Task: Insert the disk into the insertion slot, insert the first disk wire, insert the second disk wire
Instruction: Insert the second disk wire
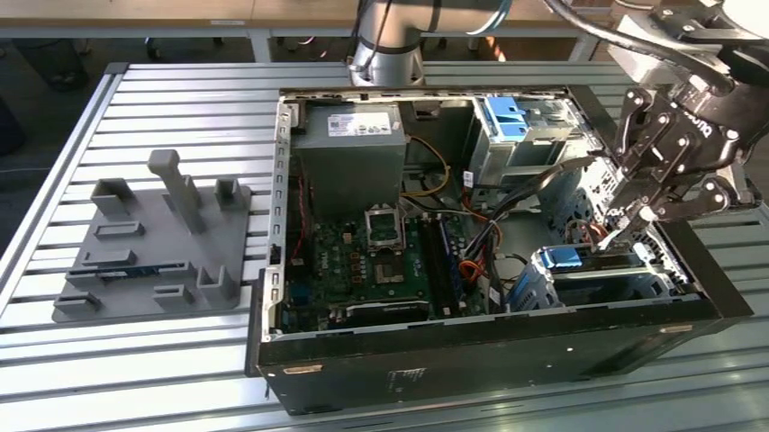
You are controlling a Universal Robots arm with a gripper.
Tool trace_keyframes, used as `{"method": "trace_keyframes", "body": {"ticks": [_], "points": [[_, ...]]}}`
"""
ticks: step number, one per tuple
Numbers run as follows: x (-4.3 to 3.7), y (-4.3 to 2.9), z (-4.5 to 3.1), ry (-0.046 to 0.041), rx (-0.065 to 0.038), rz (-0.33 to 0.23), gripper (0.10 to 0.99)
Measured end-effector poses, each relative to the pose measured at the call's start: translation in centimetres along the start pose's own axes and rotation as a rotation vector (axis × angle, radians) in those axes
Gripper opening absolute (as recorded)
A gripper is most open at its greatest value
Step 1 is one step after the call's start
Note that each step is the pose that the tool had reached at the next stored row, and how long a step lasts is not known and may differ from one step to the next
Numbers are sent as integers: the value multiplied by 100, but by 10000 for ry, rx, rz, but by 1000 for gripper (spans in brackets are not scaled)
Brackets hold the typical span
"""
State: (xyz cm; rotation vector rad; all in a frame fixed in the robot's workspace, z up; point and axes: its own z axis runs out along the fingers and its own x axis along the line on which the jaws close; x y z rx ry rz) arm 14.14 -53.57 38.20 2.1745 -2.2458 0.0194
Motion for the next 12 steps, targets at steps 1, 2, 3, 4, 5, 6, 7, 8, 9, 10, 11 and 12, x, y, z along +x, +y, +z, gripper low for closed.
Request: {"method": "trace_keyframes", "body": {"ticks": [1, 2, 3, 4, 5, 6, 7, 8, 9, 10, 11, 12], "points": [[0, -1, -42, 1, 1, -1, 337], [1, -2, -83, 0, 1, -1, 337], [1, -2, -117, 0, 3, -1, 337], [0, -2, -143, 0, 8, -1, 322], [-1, -3, -156, -2, 13, -1, 322], [-1, -3, -162, -2, 18, -2, 259], [-3, -3, -162, -5, 20, -2, 259], [-6, -2, -163, -4, 21, -1, 196], [-5, -2, -163, -3, 21, -1, 196], [-5, -2, -163, -3, 21, -1, 106], [-5, -2, -163, -2, 21, -1, 106], [-5, -2, -163, -2, 21, 0, 106]]}}
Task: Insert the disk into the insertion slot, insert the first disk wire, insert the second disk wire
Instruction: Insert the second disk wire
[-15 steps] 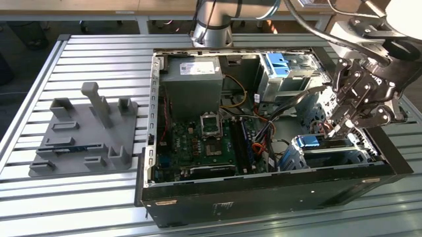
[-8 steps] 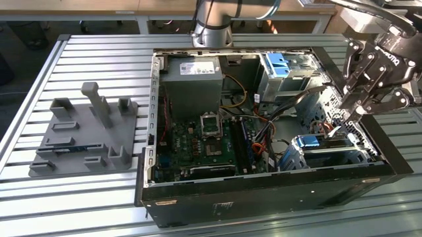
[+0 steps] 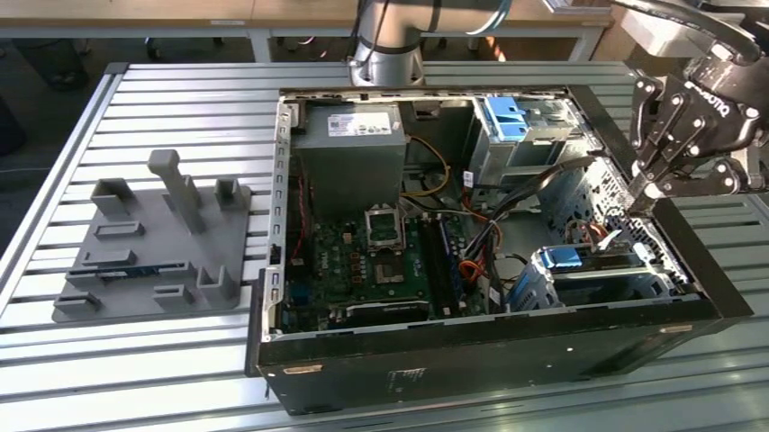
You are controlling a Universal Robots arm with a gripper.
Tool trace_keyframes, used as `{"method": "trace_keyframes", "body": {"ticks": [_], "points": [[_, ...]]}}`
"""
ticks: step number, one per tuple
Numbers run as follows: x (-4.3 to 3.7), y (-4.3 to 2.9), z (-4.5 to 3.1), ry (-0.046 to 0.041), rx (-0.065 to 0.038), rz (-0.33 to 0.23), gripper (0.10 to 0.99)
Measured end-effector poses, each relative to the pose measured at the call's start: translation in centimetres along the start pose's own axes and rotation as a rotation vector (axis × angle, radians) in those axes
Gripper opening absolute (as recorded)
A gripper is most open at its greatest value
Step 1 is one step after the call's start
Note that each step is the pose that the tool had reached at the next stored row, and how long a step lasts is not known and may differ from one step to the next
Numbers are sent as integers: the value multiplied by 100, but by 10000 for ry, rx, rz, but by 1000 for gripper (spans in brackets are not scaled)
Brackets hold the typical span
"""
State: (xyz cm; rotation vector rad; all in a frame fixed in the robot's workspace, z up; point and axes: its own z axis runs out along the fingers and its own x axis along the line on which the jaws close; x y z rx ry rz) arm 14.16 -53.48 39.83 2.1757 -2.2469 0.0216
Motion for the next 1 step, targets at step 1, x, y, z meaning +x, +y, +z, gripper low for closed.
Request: {"method": "trace_keyframes", "body": {"ticks": [1], "points": [[0, 0, -1, 1, 0, 0, 106]]}}
